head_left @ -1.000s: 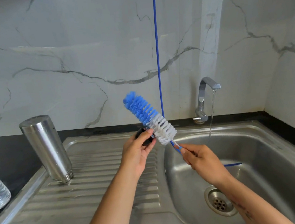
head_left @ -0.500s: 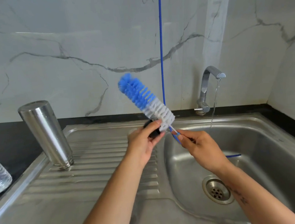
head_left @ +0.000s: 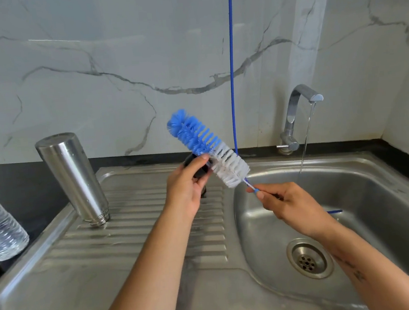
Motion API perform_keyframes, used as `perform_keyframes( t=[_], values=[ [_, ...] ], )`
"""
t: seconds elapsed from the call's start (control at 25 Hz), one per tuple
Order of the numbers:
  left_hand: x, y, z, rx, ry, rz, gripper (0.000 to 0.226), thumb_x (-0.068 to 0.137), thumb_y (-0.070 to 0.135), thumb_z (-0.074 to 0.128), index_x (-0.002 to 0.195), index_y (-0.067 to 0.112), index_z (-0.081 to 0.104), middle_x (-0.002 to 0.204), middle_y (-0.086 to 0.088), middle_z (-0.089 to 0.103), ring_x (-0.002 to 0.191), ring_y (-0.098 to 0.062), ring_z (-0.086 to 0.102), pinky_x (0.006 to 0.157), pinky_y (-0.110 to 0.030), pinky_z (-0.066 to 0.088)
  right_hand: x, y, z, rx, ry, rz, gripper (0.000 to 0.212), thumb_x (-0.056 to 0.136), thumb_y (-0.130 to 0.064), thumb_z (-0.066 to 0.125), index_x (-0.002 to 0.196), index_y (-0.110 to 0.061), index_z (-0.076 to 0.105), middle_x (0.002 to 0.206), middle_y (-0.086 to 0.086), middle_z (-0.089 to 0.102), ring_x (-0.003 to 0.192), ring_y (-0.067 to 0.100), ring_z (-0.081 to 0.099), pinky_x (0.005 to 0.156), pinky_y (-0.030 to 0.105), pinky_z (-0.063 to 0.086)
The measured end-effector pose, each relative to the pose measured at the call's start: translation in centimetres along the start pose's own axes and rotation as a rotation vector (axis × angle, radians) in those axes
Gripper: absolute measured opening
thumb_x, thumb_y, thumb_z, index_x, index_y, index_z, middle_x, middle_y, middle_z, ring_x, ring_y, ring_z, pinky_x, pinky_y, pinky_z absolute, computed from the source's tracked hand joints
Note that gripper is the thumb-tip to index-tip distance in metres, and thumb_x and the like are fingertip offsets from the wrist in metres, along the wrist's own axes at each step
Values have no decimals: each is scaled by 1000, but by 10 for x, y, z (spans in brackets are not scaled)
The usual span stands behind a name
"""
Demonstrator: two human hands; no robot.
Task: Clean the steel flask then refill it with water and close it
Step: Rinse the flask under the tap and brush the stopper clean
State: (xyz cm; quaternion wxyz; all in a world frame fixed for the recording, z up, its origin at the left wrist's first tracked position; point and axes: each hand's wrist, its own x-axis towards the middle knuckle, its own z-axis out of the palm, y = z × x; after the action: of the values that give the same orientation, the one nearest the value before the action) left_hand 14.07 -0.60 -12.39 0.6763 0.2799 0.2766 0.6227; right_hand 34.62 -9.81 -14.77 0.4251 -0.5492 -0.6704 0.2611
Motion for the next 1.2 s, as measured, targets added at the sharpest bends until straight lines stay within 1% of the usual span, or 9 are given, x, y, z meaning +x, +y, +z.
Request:
perform_keyframes(
  t=[0.12, 0.28, 0.44, 0.52, 0.64, 0.76, 0.88, 1.0, 1.2],
  values=[
    [-12, -14, 6, 202, -54, -43, 29, 77, 15, 83, 105, 15, 73, 104, -4, 78, 96, -15, 73, 85, -30, 57, 7, -1, 9, 10, 95, -12, 26, 105, -22, 56, 110, -39, 75, 62, -8, 36, 55, 7, 28, 51, 16, 28],
    [-7, -17, 5, 404, -38, -9, 61, 51, 31, 91, 107, 21, 69, 101, 0, 75, 87, -13, 69, 69, -24, 48, 6, 3, 2, 186, 181, 59, 30, 106, -20, 55, 98, -39, 77, 62, -6, 38, 53, 7, 28, 50, 17, 28],
    [-7, -16, 6, 249, -30, -31, 31, 72, -2, 85, 95, 5, 65, 92, -10, 76, 92, -23, 74, 92, -37, 59, 3, 2, 2, 244, 178, 85, 33, 107, -19, 53, 92, -36, 78, 63, -3, 37, 52, 9, 27, 47, 18, 26],
    [-4, -16, 5, 240, -4, -48, 29, 78, -1, 82, 101, 3, 65, 94, -9, 76, 93, -20, 74, 97, -40, 58, 5, 5, 4, 225, 177, 105, 30, 106, -19, 54, 97, -35, 77, 64, 0, 39, 50, 8, 28, 47, 17, 26],
    [1, -10, 2, 236, 56, -80, 33, 82, 12, 82, 110, 10, 66, 101, -6, 75, 94, -17, 71, 87, -33, 57, 6, 12, 4, 155, 170, 125, 24, 105, -20, 56, 110, -28, 77, 58, -10, 44, 47, 3, 35, 50, 12, 30],
    [2, -3, 2, 6, 10, -132, 32, 86, 4, 76, 116, 2, 67, 105, -13, 75, 94, -20, 73, 90, -36, 59, 5, 13, 4, 81, 134, 114, 23, 105, -19, 57, 115, -23, 77, 54, -14, 43, 49, 3, 36, 52, 11, 31],
    [-6, -12, 7, 33, -33, -185, 38, 86, 1, 74, 123, -6, 65, 111, -18, 75, 98, -23, 74, 90, -37, 61, 6, 9, 8, 3, 141, 51, 26, 105, -22, 57, 119, -33, 76, 60, -8, 38, 57, 8, 30, 53, 16, 30],
    [-13, -19, 14, 35, -23, -167, 32, 87, 5, 75, 117, -3, 69, 112, -18, 75, 100, -23, 75, 88, -35, 62, 6, 1, 12, -35, 132, 17, 26, 105, -25, 57, 116, -41, 74, 62, -5, 35, 59, 9, 28, 53, 19, 29],
    [0, -8, 1, -169, 101, -55, 17, 87, 6, 74, 104, 2, 70, 97, -12, 78, 94, -21, 75, 68, -29, 63, 1, -4, 7, -42, -33, 54, 22, 105, -26, 57, 109, -38, 75, 58, -9, 37, 53, 7, 30, 52, 18, 30]
  ],
)
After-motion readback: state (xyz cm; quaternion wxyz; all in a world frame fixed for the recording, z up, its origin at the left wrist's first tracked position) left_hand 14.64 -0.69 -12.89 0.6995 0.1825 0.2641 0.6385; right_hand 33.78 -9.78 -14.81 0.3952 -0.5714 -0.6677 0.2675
